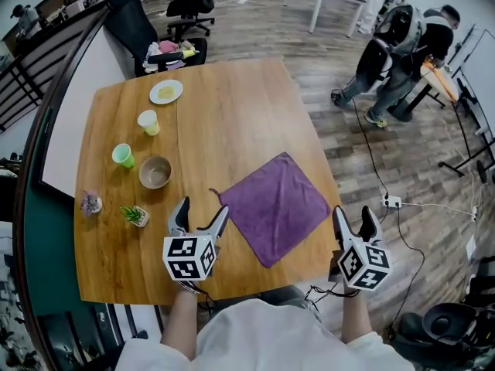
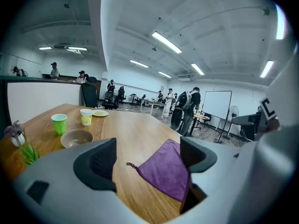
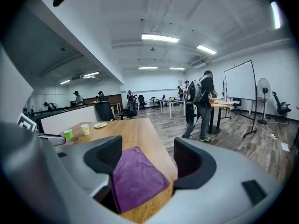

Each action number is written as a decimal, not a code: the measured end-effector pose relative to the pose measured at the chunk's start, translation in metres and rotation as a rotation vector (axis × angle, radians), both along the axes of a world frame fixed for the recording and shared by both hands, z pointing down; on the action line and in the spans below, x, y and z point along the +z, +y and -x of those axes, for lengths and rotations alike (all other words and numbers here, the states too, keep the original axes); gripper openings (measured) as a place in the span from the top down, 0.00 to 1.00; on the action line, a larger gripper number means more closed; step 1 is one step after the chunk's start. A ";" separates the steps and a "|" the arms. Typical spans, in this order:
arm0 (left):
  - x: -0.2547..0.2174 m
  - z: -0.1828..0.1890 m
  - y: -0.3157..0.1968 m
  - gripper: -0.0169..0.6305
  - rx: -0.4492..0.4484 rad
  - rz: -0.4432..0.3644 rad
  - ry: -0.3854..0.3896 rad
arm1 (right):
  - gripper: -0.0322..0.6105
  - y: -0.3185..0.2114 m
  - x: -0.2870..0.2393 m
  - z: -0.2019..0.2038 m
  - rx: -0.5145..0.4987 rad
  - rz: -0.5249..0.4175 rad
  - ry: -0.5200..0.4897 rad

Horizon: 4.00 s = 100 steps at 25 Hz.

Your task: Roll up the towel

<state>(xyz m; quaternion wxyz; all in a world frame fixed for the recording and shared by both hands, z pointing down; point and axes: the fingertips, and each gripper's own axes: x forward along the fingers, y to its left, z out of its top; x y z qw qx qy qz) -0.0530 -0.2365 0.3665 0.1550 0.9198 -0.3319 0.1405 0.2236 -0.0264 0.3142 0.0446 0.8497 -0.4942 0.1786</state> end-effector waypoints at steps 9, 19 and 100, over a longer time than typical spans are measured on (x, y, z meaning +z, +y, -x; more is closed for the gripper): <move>0.009 -0.025 0.033 0.32 -0.075 0.013 -0.031 | 0.44 -0.023 0.009 -0.027 -0.225 0.043 0.016; 0.027 -0.057 0.082 0.33 0.017 0.014 -0.173 | 0.49 -0.042 0.041 -0.047 -0.570 0.192 0.101; 0.150 -0.068 0.226 0.94 0.587 0.217 -0.715 | 0.93 -0.001 0.197 -0.027 -1.841 0.809 0.475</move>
